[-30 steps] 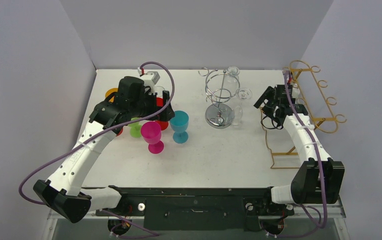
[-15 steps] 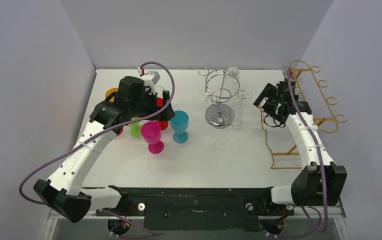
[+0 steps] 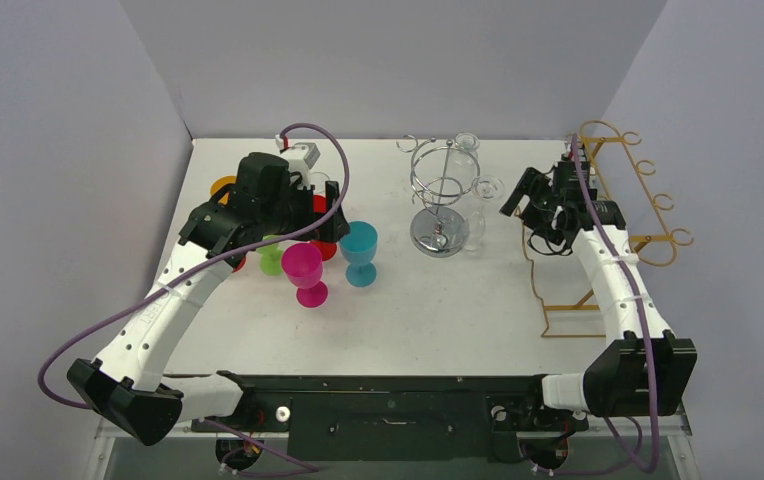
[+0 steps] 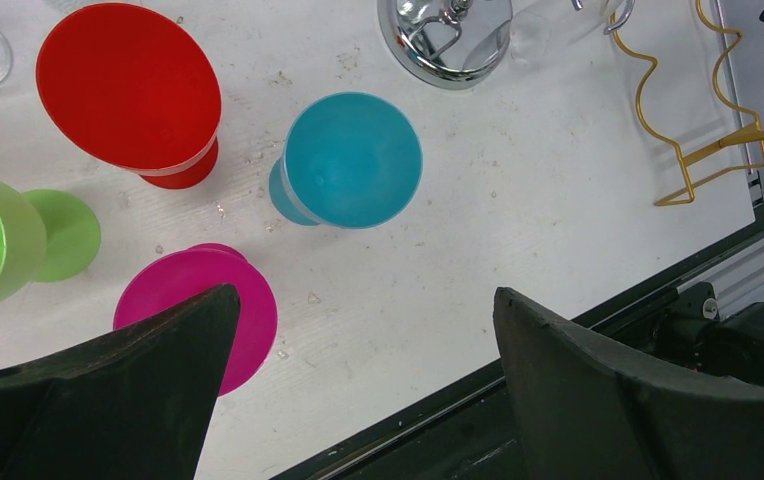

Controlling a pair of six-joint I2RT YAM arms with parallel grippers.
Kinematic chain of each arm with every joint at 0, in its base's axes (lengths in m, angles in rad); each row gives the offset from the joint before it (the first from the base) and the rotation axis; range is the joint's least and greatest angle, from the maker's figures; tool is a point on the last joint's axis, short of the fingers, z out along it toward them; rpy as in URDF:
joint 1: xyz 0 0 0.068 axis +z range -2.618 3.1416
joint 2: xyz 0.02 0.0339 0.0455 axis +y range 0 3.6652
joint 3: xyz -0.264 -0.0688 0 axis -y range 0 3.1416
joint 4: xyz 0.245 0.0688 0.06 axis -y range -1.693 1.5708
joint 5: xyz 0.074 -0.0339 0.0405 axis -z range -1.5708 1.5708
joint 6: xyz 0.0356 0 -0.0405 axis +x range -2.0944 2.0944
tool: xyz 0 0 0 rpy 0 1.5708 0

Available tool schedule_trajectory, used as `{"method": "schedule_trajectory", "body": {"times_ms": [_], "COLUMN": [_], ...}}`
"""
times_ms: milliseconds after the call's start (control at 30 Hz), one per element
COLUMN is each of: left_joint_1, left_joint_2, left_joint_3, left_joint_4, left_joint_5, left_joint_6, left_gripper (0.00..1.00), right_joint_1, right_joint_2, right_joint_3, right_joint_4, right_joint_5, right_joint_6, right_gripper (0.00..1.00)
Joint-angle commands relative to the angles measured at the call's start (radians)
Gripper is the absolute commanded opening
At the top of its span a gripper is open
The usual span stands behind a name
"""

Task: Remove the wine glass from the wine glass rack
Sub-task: Pick up the wine glass from the wine rack.

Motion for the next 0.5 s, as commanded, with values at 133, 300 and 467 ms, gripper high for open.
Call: {"method": "schedule_trajectory", "body": {"times_ms": [133,300,467], "left_joint_1": [0.002,0.002,0.002], "left_joint_2": [-0.02,-0.019,-0.025], "left_joint_3": [-0.005,-0.003,-0.003], "left_joint_4": [0.056,0.056,0.056], "left_joint_5": [-0.001,-0.001,0.003], "left_joint_6": [-0.012,-0.015,-0.019], "left_gripper": [0.96,0.96,0.96], "right_joint_1": [0.004,0.004,0.004], "right_joint_2": [-0.087,-0.103,-0.105], "right_joint_3": [0.037,0.048,0.057], "right_joint_4": [-0.006,-0.007,-0.005], "right_joint_5": [-0.044,-0.07,-0.112], "right_joint_6": [0.004,0.014,0.018], "right_gripper": [0.84,0.84,0.84]}}
